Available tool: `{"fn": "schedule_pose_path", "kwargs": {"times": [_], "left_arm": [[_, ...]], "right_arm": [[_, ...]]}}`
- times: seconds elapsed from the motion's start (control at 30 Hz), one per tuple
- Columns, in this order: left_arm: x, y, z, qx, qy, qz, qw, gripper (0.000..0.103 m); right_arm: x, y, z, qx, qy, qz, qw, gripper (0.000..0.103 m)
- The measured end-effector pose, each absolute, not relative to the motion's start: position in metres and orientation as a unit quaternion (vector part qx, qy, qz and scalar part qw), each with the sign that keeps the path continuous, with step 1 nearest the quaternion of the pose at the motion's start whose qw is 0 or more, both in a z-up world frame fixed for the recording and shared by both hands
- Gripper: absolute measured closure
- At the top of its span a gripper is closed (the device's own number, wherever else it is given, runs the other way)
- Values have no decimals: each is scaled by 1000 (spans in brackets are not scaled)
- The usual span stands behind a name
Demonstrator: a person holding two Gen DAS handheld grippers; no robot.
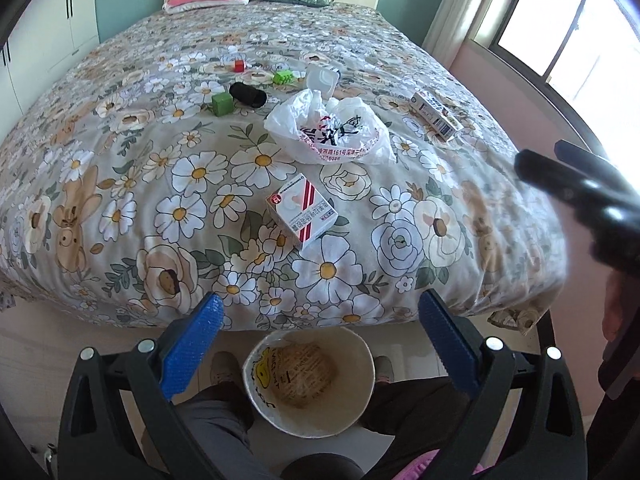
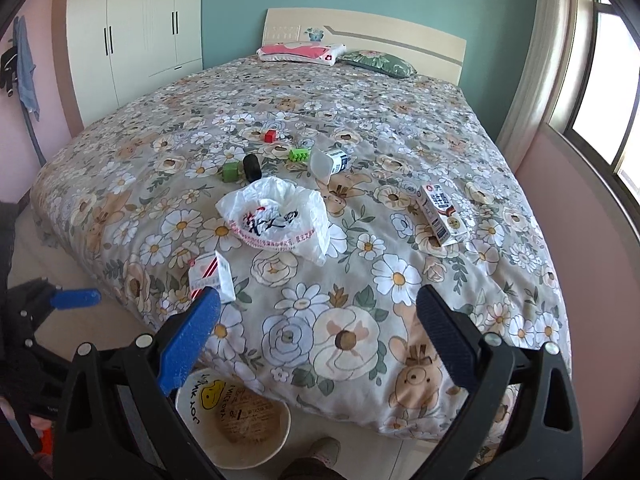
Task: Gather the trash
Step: 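Grasp the white medicine box with the left tool while the right tool grasps the white plastic bag, then lift the medicine box with the left tool while the right tool lifts the plastic bag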
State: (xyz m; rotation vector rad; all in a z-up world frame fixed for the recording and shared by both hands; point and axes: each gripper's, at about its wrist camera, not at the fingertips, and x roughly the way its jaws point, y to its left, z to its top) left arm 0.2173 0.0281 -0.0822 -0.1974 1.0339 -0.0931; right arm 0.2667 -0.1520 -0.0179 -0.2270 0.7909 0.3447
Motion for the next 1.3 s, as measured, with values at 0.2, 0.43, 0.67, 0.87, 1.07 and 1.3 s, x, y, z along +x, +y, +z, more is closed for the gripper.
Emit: {"fn": "schedule_pose_path", "kwargs": {"times": [0.2, 0.43, 0.67, 0.87, 1.07, 1.3], "left_arm": [[258, 38, -112, -186, 524, -36, 830, 4], [296, 49, -142, -271, 538, 6, 798, 4], [328, 47, -168, -284, 552, 39, 783, 15], [341, 42, -190, -282, 568, 47, 772, 29], [346, 40, -197, -258, 559, 53, 786, 53], [343, 40, -187, -221, 554, 38, 802, 54]], "right_arm": [[337, -138, -43, -87, 413, 173, 890, 7], [411, -102, -82, -77, 467, 185, 861, 7], [470, -80, -125, -48, 520, 181, 833, 7], [493, -72, -168, -18, 576, 205, 791, 46], [486, -56, -187, -68, 570, 212, 791, 66], [478, -53, -182, -87, 557, 222, 795, 75]]}}
